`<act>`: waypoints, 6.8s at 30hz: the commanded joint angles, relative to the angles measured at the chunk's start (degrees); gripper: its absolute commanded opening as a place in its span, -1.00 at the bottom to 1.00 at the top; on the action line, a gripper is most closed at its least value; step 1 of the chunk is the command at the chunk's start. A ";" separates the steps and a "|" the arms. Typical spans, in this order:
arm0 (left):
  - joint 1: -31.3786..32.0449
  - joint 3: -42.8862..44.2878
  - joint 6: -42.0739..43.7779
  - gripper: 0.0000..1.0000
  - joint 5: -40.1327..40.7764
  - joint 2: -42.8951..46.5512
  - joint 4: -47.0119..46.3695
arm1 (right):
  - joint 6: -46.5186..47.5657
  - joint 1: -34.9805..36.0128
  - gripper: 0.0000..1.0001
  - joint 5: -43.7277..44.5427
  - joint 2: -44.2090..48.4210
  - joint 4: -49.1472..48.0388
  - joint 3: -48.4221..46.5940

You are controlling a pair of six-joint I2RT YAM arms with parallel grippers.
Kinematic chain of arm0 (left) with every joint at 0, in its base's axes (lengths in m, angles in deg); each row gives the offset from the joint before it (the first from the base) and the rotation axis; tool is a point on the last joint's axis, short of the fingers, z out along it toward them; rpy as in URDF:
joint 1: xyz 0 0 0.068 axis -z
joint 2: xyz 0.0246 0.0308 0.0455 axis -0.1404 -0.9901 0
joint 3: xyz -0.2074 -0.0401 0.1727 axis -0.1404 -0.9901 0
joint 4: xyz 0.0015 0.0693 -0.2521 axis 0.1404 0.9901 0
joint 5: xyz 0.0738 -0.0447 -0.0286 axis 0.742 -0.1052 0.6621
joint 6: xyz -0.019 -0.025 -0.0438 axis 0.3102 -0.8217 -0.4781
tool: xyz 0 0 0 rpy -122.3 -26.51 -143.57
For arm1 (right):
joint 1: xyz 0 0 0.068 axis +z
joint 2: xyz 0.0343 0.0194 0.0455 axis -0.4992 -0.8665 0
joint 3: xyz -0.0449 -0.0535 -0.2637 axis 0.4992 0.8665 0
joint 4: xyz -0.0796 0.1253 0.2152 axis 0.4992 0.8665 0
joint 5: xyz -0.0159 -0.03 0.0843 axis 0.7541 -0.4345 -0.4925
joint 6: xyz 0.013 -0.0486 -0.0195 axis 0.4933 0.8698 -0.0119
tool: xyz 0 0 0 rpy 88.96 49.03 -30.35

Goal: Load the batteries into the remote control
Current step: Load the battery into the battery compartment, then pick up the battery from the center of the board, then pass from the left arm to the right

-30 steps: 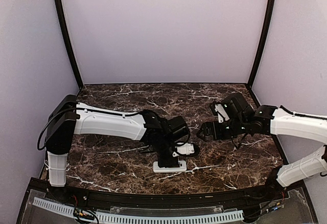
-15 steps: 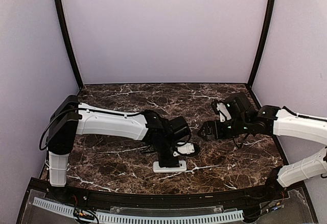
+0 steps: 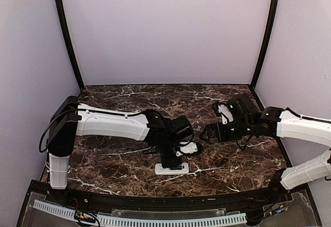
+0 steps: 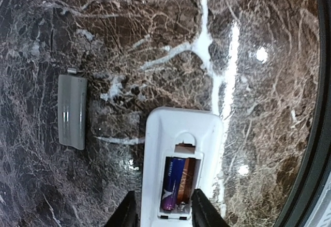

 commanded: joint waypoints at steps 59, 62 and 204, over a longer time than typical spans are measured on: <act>-19.95 -35.55 -21.29 0.68 8.10 38.41 -23.76 | 55.12 12.65 -0.11 -16.25 -44.02 9.66 -26.98; -20.11 -35.54 -21.25 0.68 8.32 38.58 -23.73 | 55.26 12.88 -0.10 -15.39 -44.37 9.54 -26.80; 5.71 -24.81 -6.74 -1.00 18.00 45.68 -10.44 | -8.23 12.46 0.28 -33.28 -12.03 -20.72 -15.04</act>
